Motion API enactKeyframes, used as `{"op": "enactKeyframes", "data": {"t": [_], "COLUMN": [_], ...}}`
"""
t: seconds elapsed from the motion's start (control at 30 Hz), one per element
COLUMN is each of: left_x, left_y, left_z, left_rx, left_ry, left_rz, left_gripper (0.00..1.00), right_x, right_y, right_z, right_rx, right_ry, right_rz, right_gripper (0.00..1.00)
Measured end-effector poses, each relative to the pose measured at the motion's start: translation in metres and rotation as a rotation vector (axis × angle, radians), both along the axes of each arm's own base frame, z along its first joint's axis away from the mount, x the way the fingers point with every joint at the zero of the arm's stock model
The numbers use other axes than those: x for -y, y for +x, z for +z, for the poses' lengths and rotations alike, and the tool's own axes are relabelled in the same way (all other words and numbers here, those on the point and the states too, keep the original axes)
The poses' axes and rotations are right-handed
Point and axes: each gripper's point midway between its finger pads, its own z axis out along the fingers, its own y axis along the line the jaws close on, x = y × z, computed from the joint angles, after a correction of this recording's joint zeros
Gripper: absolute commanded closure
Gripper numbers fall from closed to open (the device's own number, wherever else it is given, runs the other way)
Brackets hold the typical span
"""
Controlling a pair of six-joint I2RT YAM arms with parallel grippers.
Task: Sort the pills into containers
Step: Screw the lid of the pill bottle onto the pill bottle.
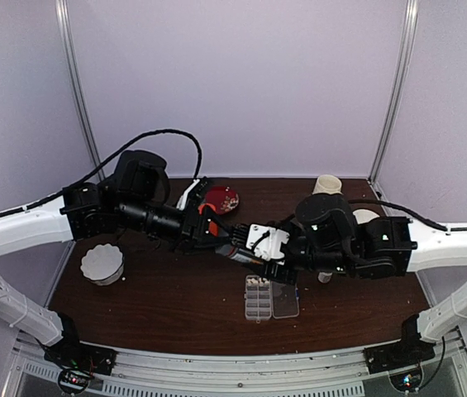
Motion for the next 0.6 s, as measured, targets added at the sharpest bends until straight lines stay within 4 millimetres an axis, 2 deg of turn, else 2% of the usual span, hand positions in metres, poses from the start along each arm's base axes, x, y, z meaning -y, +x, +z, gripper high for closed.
{"op": "enactKeyframes", "data": {"t": [0.23, 0.37, 0.6], "left_x": [0.009, 0.011, 0.013], "left_y": [0.001, 0.004, 0.003], "left_z": [-0.004, 0.000, 0.000], "left_rx": [-0.157, -0.223, -0.287], "left_ry": [-0.064, -0.089, -0.093], "left_rz": [0.046, 0.074, 0.079], "left_gripper": [1.00, 1.00, 1.00], "right_x": [0.011, 0.014, 0.015], "right_y": [0.002, 0.007, 0.006], "right_z": [0.000, 0.005, 0.005], "right_rx": [0.133, 0.193, 0.203], "right_ry": [-0.039, -0.055, -0.050], "right_rz": [-0.053, -0.082, -0.075], "right_gripper": [1.00, 1.00, 1.00]}}
